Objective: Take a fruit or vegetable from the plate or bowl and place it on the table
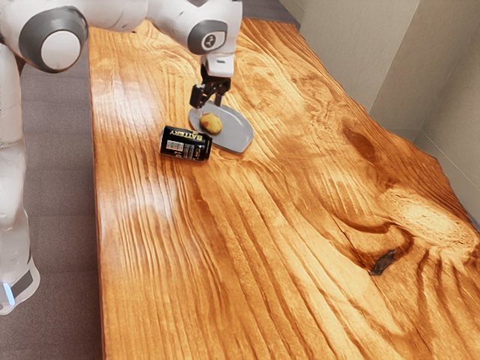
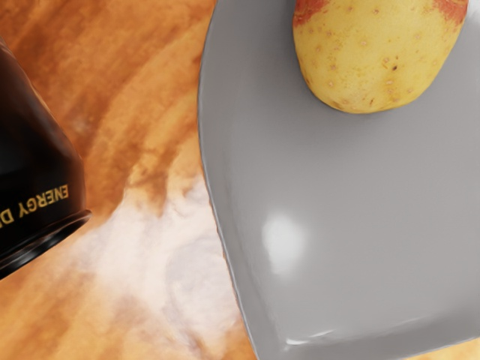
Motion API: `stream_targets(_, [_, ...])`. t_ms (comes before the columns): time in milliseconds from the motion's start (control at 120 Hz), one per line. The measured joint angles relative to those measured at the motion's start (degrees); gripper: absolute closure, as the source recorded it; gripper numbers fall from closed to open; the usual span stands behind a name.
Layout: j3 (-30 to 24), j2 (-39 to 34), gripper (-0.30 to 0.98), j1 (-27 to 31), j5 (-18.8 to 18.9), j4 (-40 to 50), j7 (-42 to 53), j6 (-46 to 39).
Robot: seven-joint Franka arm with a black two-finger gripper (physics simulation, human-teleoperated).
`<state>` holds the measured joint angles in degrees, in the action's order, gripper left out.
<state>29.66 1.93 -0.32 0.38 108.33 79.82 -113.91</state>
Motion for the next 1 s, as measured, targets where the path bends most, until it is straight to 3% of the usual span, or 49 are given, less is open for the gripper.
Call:
stream_targets(450, [-0.8, 6.9, 0.00, 2.3, -5.2, -5.1, 8.5, -1.3])
stream_targets(883, [-2.0, 9.4, 0.00, 4.9, -7.2, -5.6, 12.9, -1.5])
stream_targets(1000, [-8.4, 9.8, 0.00, 11.1, -7.4, -5.7, 13.7, -1.5])
